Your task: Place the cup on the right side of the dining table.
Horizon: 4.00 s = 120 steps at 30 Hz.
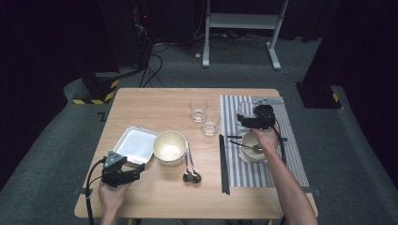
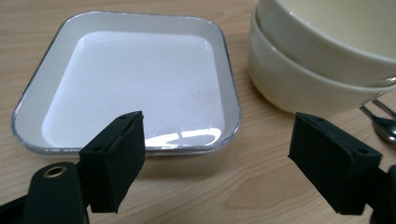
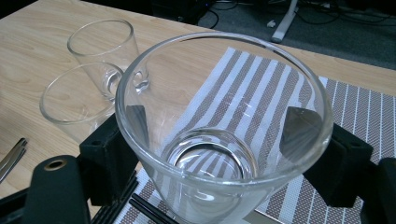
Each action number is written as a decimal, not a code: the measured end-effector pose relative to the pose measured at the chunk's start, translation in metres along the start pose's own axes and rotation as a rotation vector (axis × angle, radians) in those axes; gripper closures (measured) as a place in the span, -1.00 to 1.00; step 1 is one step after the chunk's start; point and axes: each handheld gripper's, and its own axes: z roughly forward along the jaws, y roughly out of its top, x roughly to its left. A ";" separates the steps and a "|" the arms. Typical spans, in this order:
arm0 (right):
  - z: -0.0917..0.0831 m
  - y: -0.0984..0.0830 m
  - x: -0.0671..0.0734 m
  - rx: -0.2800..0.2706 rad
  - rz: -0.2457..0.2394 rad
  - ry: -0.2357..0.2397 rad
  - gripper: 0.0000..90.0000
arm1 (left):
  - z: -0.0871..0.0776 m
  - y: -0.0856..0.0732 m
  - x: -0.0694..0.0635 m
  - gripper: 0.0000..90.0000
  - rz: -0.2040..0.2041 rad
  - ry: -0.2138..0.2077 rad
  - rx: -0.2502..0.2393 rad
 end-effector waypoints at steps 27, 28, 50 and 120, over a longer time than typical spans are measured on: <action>0.019 0.008 -0.004 0.047 -0.007 -0.045 -0.56 | 0.014 -0.031 0.010 -0.67 -0.013 0.105 0.062; 0.020 0.009 -0.005 0.049 -0.005 -0.043 -0.56 | 0.014 -0.031 0.010 -0.67 -0.012 0.108 0.064; 0.039 0.006 -0.012 0.100 0.034 -0.084 -0.56 | 0.019 -0.032 0.008 -0.67 0.009 0.162 0.091; 0.055 -0.008 -0.018 0.207 0.109 -0.152 -0.64 | 0.018 -0.032 0.007 -0.67 0.005 0.169 0.087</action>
